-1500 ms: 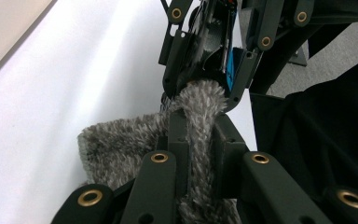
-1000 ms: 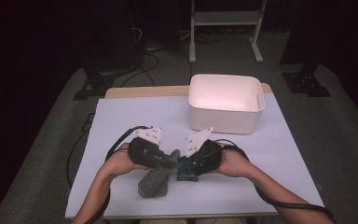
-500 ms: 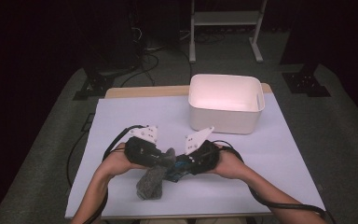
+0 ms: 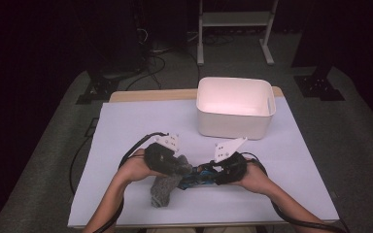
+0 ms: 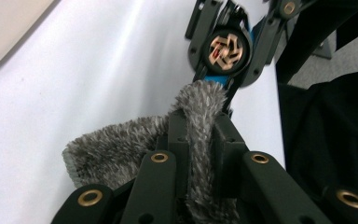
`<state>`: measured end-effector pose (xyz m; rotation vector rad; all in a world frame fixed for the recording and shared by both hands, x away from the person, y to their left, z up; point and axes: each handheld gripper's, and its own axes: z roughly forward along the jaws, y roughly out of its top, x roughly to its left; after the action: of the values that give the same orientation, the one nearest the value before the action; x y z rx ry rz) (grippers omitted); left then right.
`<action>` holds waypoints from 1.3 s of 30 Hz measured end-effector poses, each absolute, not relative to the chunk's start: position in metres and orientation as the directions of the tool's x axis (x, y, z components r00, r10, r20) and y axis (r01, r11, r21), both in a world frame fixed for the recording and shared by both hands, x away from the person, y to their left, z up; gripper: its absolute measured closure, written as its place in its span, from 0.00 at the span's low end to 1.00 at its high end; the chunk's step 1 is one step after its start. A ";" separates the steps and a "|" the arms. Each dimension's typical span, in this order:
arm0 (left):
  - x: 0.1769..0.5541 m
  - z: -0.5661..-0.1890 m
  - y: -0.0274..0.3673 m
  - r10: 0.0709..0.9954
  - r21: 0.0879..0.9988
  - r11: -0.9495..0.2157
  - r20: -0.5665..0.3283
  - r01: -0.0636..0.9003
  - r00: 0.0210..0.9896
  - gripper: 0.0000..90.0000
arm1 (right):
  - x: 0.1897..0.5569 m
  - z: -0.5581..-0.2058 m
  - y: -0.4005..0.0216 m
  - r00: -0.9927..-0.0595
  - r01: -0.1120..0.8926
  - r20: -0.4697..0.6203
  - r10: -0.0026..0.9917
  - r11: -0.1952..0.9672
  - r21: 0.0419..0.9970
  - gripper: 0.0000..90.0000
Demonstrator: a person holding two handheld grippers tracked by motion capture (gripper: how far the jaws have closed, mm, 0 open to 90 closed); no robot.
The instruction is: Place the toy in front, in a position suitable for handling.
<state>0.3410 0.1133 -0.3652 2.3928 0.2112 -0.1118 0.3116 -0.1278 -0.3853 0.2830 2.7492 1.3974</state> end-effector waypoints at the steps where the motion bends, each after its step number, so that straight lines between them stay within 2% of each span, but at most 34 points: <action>1: 0.342 -0.366 0.113 0.120 0.657 -0.732 -0.137 0.181 0.983 0.89 | 0.311 -0.387 -0.130 -0.982 0.148 0.050 0.184 0.570 0.809 0.72; 14: 0.347 -0.375 0.108 0.144 0.613 -0.763 -0.146 0.204 0.979 0.89 | 0.309 -0.412 -0.159 -0.977 0.178 0.085 0.195 0.532 0.828 0.73; 22: 0.346 -0.375 0.104 0.133 0.607 -0.771 -0.142 0.192 0.981 0.89 | 0.306 -0.429 -0.176 -0.974 0.187 0.078 0.213 0.556 0.810 0.73; 28: 0.345 -0.374 0.104 0.146 0.569 -0.801 -0.116 0.186 0.983 0.89 | 0.303 -0.440 -0.182 -0.972 0.192 0.076 0.222 0.565 0.803 0.73; 39: 0.345 -0.375 0.105 0.138 0.562 -0.807 -0.117 0.181 0.983 0.89 | 0.300 -0.444 -0.189 -0.966 0.205 0.070 0.247 0.576 0.791 0.73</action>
<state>0.3446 0.1046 -0.3747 2.5224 0.2229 -0.0941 0.2997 -0.1895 -0.4442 0.3945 2.7466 1.3687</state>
